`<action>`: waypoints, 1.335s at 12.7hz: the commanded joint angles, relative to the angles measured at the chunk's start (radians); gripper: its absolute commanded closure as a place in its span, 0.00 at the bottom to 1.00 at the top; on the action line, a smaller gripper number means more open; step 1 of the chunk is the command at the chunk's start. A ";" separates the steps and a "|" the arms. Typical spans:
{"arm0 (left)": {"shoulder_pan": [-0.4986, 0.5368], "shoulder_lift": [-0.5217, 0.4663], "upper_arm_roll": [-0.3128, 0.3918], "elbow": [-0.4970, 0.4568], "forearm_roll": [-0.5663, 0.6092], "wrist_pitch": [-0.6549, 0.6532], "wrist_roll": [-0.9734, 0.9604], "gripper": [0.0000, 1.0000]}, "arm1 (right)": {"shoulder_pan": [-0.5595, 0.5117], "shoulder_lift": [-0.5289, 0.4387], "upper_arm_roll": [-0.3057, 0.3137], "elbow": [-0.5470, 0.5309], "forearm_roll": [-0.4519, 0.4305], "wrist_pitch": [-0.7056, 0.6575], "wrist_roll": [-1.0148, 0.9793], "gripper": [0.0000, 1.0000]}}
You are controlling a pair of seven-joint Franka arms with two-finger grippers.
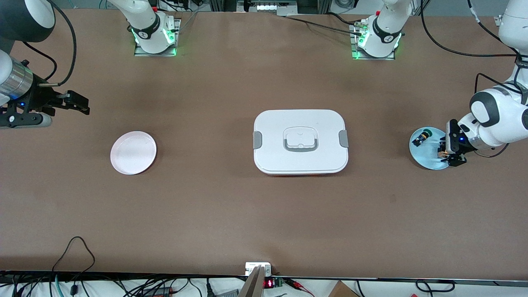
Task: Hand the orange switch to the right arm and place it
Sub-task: 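Carry the switch over the box with the left gripper while the right gripper approaches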
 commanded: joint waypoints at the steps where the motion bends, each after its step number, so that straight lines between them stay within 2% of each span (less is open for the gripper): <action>1: 0.010 0.011 -0.009 0.023 -0.029 -0.001 0.035 0.02 | 0.004 0.011 -0.003 0.024 0.015 -0.019 0.008 0.00; 5: 0.011 0.012 -0.009 0.025 -0.029 -0.001 0.053 0.17 | 0.006 0.007 -0.001 0.024 0.017 -0.026 -0.007 0.00; 6: 0.011 0.012 -0.009 0.025 -0.030 -0.001 0.055 0.26 | 0.007 0.007 0.000 0.024 0.020 -0.035 -0.006 0.00; 8: 0.010 0.012 -0.007 0.026 -0.029 -0.001 0.060 0.64 | 0.012 0.003 0.004 0.024 0.102 -0.038 -0.006 0.00; 9: 0.010 0.014 -0.009 0.034 -0.030 -0.001 0.075 0.78 | 0.014 0.008 0.005 0.023 0.131 -0.038 -0.001 0.00; 11: 0.010 0.019 -0.009 0.057 -0.030 -0.016 0.078 0.94 | 0.020 0.020 0.005 0.023 0.168 -0.036 -0.004 0.00; 12: 0.008 0.017 -0.010 0.057 -0.032 -0.030 0.077 1.00 | 0.024 0.028 0.005 0.023 0.185 -0.036 -0.006 0.00; 13: 0.010 0.016 -0.026 0.061 -0.056 -0.063 0.074 1.00 | 0.029 0.030 0.005 0.017 0.214 -0.030 -0.006 0.00; 15: 0.004 0.013 -0.050 0.115 -0.153 -0.172 0.075 1.00 | 0.029 0.034 0.005 0.012 0.332 -0.035 -0.006 0.00; 17: 0.011 0.011 -0.115 0.184 -0.214 -0.284 0.073 1.00 | 0.032 0.036 0.005 0.001 0.450 -0.033 -0.006 0.00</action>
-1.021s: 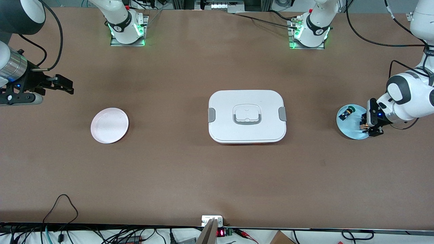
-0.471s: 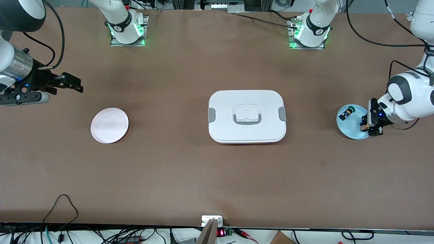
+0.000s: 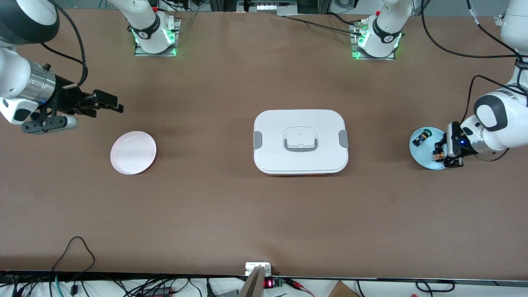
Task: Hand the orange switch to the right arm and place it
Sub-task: 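Carry the switch over the box with the left gripper while the right gripper approaches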
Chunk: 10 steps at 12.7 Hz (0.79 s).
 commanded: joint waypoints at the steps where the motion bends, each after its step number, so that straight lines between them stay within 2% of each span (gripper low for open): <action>1: 0.005 0.008 -0.058 0.114 -0.155 -0.196 0.026 1.00 | 0.004 0.001 -0.001 -0.003 0.166 -0.016 -0.006 0.00; 3: -0.001 0.010 -0.095 0.159 -0.316 -0.335 0.026 1.00 | 0.002 0.006 -0.003 -0.026 0.347 -0.016 -0.006 0.00; 7: -0.022 0.022 -0.173 0.161 -0.714 -0.490 0.023 1.00 | 0.028 0.044 -0.003 -0.033 0.643 -0.004 -0.023 0.00; 9: -0.027 0.020 -0.237 0.179 -0.908 -0.583 0.009 1.00 | 0.039 0.087 -0.003 -0.034 0.830 0.007 -0.036 0.00; 10: -0.027 0.022 -0.279 0.199 -0.969 -0.602 0.010 1.00 | 0.045 0.107 -0.003 -0.042 0.910 0.007 -0.083 0.00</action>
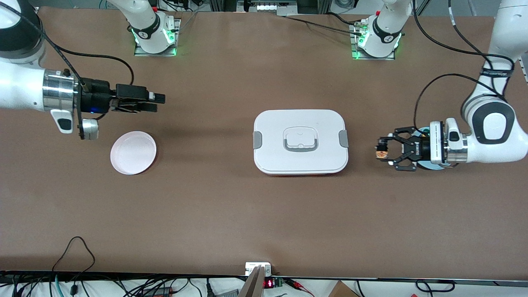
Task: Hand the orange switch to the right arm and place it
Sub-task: 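Carry the switch over the box with the left gripper while the right gripper approaches, then close the right gripper on the switch held by the left gripper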
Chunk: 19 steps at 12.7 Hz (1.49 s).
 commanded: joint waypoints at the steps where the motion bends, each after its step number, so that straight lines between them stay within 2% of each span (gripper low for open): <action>1: -0.001 0.013 -0.098 0.063 -0.162 -0.053 -0.012 1.00 | 0.028 0.048 -0.004 -0.029 0.188 0.010 -0.143 0.00; 3: -0.086 0.022 -0.134 0.073 -0.362 -0.046 -0.049 1.00 | 0.048 0.073 -0.004 -0.081 0.341 0.011 -0.198 0.00; 5: -0.241 0.024 -0.131 0.092 -0.631 -0.027 -0.034 1.00 | 0.077 0.090 -0.004 -0.085 0.397 0.034 -0.246 0.00; 6: -0.301 0.024 -0.129 0.124 -0.671 0.029 -0.025 1.00 | 0.100 0.093 -0.004 -0.085 0.415 0.065 -0.260 0.00; 8: -0.372 0.024 -0.132 0.173 -0.692 0.143 -0.043 1.00 | 0.137 0.096 -0.004 -0.083 0.481 0.094 -0.262 0.00; 9: -0.404 0.024 -0.132 0.173 -0.740 0.187 -0.055 1.00 | 0.146 0.097 -0.004 -0.083 0.506 0.106 -0.261 0.00; 11: -0.467 0.024 -0.132 0.178 -0.802 0.273 -0.063 1.00 | 0.168 0.111 -0.004 -0.075 0.524 0.108 -0.261 0.00; 12: -0.487 0.025 -0.131 0.210 -0.814 0.312 -0.080 1.00 | 0.174 0.122 -0.004 -0.072 0.529 0.109 -0.261 0.00; 13: -0.505 0.028 -0.131 0.246 -0.816 0.339 -0.103 1.00 | 0.194 0.128 -0.004 -0.069 0.550 0.114 -0.261 0.00; 15: -0.541 0.028 -0.131 0.261 -0.810 0.405 -0.155 1.00 | 0.230 0.139 -0.004 -0.066 0.608 0.170 -0.253 0.00; 18: -0.573 0.042 -0.126 0.290 -0.805 0.456 -0.181 1.00 | 0.252 0.169 -0.003 -0.042 0.631 0.211 -0.242 0.00; 19: -0.579 0.048 -0.126 0.296 -0.805 0.458 -0.184 1.00 | 0.254 0.182 -0.003 -0.040 0.680 0.209 -0.230 0.00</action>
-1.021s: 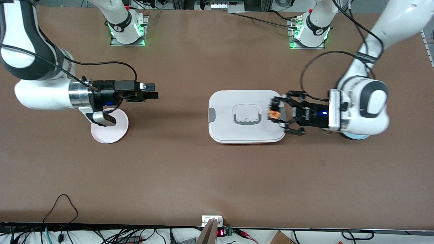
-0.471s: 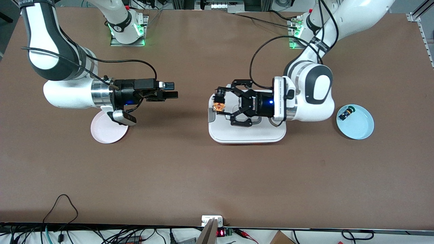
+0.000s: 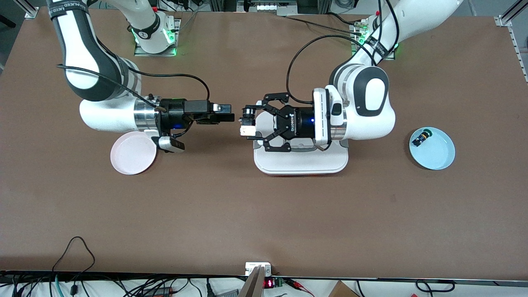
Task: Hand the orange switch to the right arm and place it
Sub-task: 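Close the right gripper on the switch held by the left gripper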
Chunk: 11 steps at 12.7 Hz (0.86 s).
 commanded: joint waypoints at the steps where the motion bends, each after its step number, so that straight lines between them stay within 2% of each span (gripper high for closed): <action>1: -0.028 0.037 0.013 0.055 -0.010 0.013 -0.015 1.00 | 0.009 0.035 -0.005 0.043 0.077 0.008 0.027 0.00; 7: -0.026 0.054 0.017 0.040 -0.007 0.013 0.032 1.00 | -0.008 0.127 -0.005 0.167 0.070 -0.058 0.113 0.00; 11: -0.028 0.054 0.017 0.040 -0.009 0.013 0.031 1.00 | -0.008 0.167 -0.006 0.197 0.068 -0.073 0.125 0.00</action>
